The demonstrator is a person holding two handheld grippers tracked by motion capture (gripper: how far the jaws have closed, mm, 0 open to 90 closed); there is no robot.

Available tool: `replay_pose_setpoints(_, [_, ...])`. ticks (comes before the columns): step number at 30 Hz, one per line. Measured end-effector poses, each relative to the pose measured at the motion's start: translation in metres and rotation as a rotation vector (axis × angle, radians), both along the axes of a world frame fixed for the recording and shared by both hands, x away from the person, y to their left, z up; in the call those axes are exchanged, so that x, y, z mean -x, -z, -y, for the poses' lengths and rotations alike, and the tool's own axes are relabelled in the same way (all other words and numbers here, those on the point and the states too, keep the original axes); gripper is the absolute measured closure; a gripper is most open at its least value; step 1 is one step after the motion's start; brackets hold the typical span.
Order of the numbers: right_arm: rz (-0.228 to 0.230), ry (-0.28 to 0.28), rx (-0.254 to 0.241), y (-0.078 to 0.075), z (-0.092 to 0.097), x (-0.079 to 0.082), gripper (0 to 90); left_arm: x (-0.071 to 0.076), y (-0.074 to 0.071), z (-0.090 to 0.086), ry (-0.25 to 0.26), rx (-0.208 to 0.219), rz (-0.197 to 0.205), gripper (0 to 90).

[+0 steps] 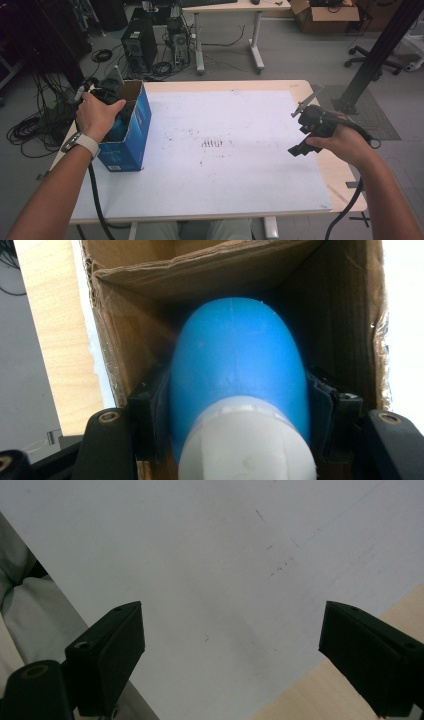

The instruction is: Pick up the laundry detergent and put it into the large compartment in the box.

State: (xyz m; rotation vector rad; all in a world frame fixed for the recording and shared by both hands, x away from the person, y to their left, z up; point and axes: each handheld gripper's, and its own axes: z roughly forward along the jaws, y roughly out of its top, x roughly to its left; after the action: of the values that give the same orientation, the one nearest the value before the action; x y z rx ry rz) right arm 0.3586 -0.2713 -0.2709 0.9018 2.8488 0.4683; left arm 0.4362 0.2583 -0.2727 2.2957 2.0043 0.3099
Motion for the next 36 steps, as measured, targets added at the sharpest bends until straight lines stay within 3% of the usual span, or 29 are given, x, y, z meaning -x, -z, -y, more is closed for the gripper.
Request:
replay_pose_setpoints(23, [-0.008, 0.000, 0.004, 0.0015, 0.0001, 0.0021, 10.9, -0.0012, 0.0006, -0.0016, -0.011, 0.014, -0.011, 32.0])
replay_pose_setpoints(36, [-0.004, -0.005, 0.003, -0.0002, -0.0011, 0.0044, 10.9, 0.0026, -0.0066, -0.0025, -0.016, 0.020, 0.001, 27.4])
